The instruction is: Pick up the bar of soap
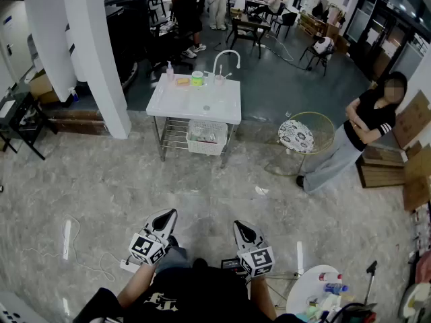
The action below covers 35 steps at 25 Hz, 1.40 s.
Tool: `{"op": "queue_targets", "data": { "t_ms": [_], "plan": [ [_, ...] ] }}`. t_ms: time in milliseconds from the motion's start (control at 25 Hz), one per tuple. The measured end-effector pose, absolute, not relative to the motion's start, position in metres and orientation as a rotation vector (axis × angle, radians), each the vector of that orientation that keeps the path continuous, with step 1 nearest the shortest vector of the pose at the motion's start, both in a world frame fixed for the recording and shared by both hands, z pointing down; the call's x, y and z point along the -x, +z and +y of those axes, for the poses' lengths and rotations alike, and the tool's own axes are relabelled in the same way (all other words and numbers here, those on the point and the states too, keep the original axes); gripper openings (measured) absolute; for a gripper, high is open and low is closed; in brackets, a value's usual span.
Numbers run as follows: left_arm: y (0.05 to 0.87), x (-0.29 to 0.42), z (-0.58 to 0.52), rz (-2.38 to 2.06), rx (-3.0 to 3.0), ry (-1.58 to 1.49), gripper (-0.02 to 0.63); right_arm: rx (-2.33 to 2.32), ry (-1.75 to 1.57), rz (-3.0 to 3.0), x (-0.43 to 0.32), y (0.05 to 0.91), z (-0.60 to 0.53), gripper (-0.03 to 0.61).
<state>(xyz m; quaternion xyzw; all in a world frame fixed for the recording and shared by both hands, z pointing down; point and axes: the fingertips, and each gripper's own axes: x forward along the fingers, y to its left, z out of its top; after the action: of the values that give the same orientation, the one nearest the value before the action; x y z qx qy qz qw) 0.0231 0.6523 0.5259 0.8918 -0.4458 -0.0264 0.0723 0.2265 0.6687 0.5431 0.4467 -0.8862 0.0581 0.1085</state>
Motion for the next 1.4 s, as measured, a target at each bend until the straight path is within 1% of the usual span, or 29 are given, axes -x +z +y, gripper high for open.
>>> {"op": "queue_targets", "data": {
  "t_ms": [320, 480, 680, 960, 1240, 1400],
  "plan": [
    [0.525, -0.031, 0.633, -1.312, -2.691, -0.086, 0.008, -1.337, 0.199, -2.583, -0.235, 0.547, 0.656, 0.003],
    [0.525, -0.022, 0.625, -1.314, -2.703, -0.058, 0.008, -1.335, 0.226, -2.601, -0.224, 0.553, 0.645, 0.003],
    [0.532, -0.012, 0.603, -1.329, -2.678, -0.096, 0.008, -1.326, 0.219, -2.575, -0.221, 0.556, 0.621, 0.003],
    [0.536, 0.021, 0.561, -1.294, -2.684, -0.082, 0.008, -1.373, 0.242, -2.543, -0.192, 0.559, 0.576, 0.003],
    [0.528, 0.07, 0.51, -1.266, -2.673, -0.059, 0.008, -1.357, 0.239, -2.527, -0.138, 0.545, 0.527, 0.003],
    [0.535, 0.1, 0.485, -1.232, -2.668, -0.032, 0.008, -1.386, 0.263, -2.504, -0.11, 0.55, 0.504, 0.003]
  ]
}}
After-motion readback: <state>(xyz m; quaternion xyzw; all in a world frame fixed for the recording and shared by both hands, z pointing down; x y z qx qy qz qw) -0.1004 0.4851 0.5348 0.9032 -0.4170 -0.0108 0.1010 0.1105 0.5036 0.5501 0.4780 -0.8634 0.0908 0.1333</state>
